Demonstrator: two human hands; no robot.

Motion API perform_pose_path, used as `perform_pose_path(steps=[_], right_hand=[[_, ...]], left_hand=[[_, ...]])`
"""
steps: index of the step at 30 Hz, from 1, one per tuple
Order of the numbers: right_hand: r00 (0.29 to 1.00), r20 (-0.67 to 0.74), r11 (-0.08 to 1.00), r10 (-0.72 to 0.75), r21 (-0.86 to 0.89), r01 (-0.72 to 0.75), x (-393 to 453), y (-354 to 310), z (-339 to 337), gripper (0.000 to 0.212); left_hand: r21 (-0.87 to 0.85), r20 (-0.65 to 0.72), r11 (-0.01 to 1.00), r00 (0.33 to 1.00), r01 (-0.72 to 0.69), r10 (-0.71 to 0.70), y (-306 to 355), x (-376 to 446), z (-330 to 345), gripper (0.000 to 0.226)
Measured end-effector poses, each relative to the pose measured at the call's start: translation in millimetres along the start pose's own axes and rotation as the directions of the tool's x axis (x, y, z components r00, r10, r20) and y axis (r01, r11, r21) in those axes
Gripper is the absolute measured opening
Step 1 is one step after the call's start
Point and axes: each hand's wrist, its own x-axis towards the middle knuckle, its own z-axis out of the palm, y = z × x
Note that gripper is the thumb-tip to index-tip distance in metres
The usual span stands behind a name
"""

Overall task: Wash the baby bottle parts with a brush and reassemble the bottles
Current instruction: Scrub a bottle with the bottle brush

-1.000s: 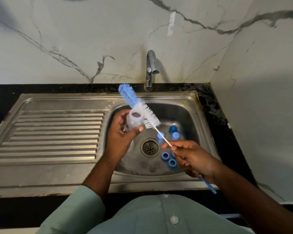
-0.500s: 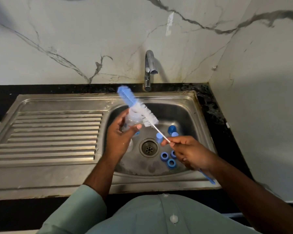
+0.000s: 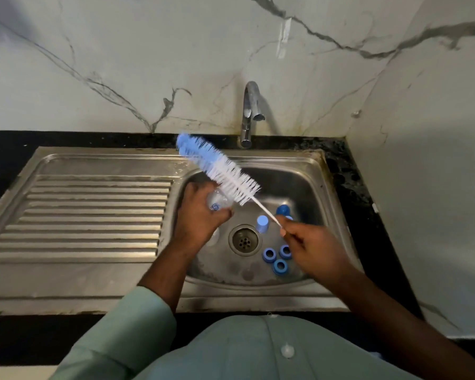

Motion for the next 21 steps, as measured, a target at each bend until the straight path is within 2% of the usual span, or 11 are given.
perform_pose_path(steps=[2,4,10,14,18,19,21], right_hand=[[1.000,0.021,0.961,0.017,-0.275,-0.010,0,-6,8,0.040],[0.998,0.022,0.913,0.061,-0.406,-0.046,4,-9,15,0.045],[0.990,0.107,0.860,0.097,-0.510,-0.030,-2,4,19,0.054],[0.994,0.059,0.907,0.093,-0.417,-0.060,12,-10,19,0.044],[0.995,-0.016,0.937,0.098,-0.336,-0.098,8,-6,7,0.025],[0.995,-0.036,0.956,0.094,-0.276,-0.100,5,-3,3,0.022],[0.995,-0.057,0.996,0.087,-0.026,-0.088,4,-3,4,0.022]], left_hand=[[0.049,-0.030,0.999,1.000,-0.006,0.008,-3,3,7,0.060],[0.064,-0.025,0.998,1.000,-0.009,0.010,-2,2,13,0.057],[0.009,-0.145,1.000,0.989,0.020,-0.018,-4,2,4,0.058],[0.049,-0.022,0.998,0.999,0.036,-0.035,5,-6,21,0.058],[0.004,-0.145,0.999,0.989,0.043,-0.042,1,-2,9,0.061],[0.028,-0.152,0.999,0.988,0.042,-0.038,-1,0,5,0.062],[0.067,-0.126,0.997,0.991,0.042,-0.033,-1,3,6,0.068]])
